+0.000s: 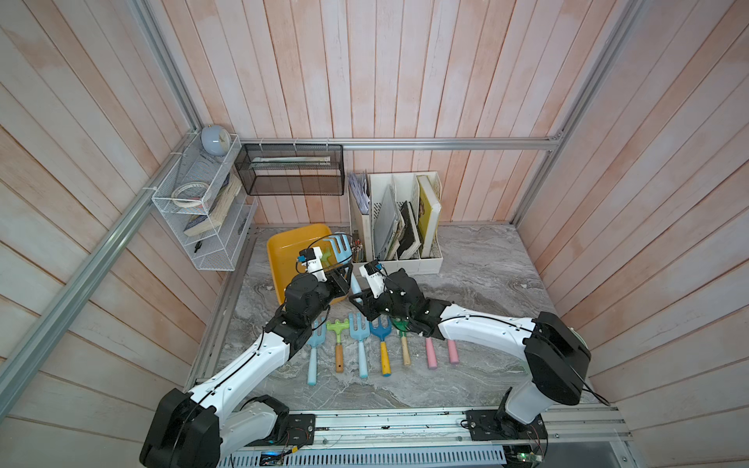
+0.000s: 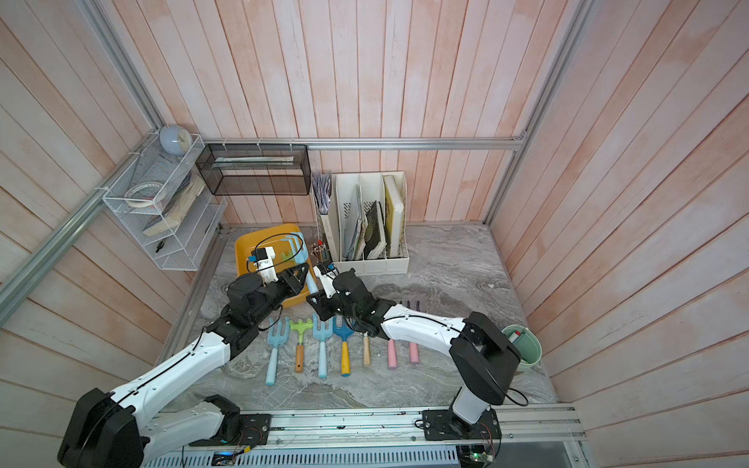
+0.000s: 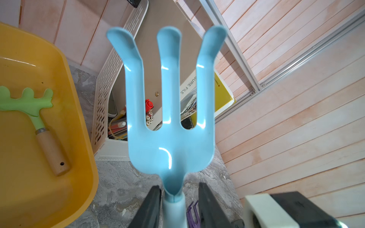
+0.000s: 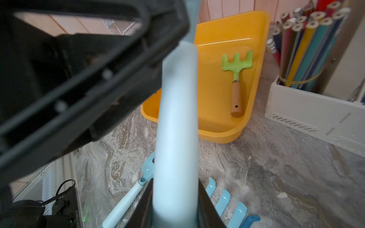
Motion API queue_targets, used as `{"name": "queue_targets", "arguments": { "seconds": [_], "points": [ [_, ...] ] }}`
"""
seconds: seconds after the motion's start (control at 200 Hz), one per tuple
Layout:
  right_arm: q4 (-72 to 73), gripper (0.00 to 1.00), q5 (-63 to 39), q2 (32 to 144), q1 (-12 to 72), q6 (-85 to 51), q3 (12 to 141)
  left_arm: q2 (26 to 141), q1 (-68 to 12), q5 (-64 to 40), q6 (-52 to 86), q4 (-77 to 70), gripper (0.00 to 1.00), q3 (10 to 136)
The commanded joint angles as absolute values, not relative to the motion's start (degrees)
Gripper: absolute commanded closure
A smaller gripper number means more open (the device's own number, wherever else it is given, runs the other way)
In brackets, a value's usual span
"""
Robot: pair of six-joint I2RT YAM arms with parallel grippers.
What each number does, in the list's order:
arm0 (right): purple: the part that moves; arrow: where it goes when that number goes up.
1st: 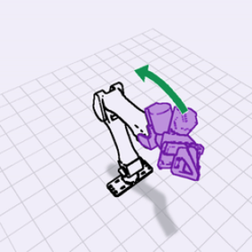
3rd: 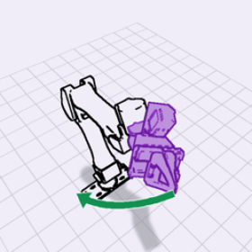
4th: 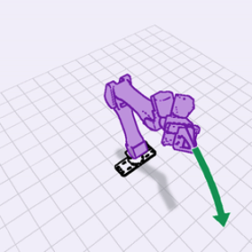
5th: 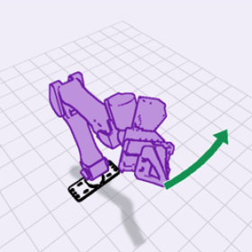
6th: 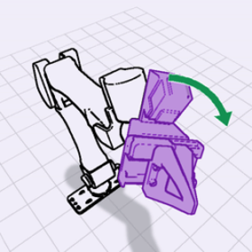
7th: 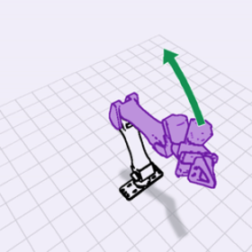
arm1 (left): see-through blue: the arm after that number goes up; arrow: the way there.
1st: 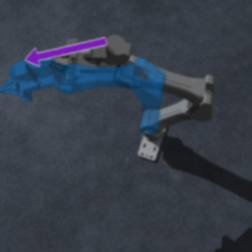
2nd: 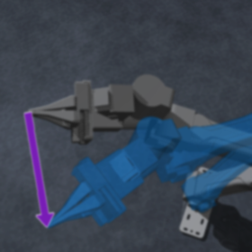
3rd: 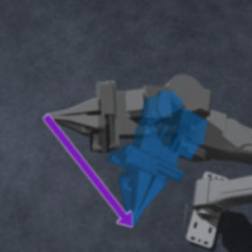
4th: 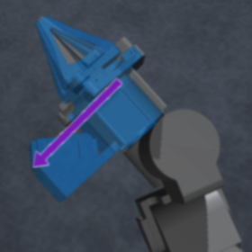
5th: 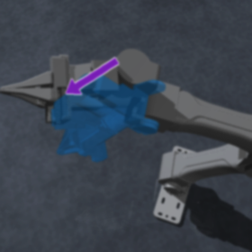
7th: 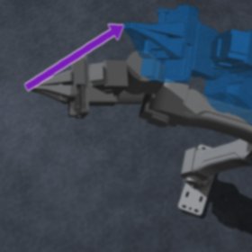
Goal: Take the hand rake out of the storage box
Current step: Place the rake at the center of the board.
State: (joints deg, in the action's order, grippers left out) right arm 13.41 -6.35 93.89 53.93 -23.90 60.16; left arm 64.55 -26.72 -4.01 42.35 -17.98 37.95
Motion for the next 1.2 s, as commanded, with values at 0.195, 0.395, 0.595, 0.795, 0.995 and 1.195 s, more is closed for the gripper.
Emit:
{"name": "queue_targets", "arguments": {
  "seconds": [0.195,0.395,0.595,0.795,0.995,1.195],
  "points": [
    [-1.6,1.0,1.0,86.6,48.9,-27.8,55.7,59.7,-21.1,-9.0,42.5,-20.4,0.0,34.8],
    [-20.2,1.0,14.0,62.4,41.5,-36.2,39.6,53.9,-11.8,-11.2,38.7,-14.7,0.0,32.4],
    [-32.1,1.0,17.5,47.9,34.3,-40.7,35.1,53.6,-5.3,-15.7,36.8,-12.4,0.0,32.2],
    [-32.4,1.0,14.0,58.1,28.7,-37.9,36.1,54.0,-3.0,-17.5,35.5,-10.5,0.0,32.1],
    [-29.6,1.0,11.1,66.0,23.3,-33.8,35.7,54.2,-2.3,-18.8,35.9,-11.3,0.0,31.1],
    [-26.2,0.95,7.8,68.3,19.7,-33.0,33.9,54.0,-1.8,-18.2,35.6,-10.7,0.0,30.9]
  ]
}}
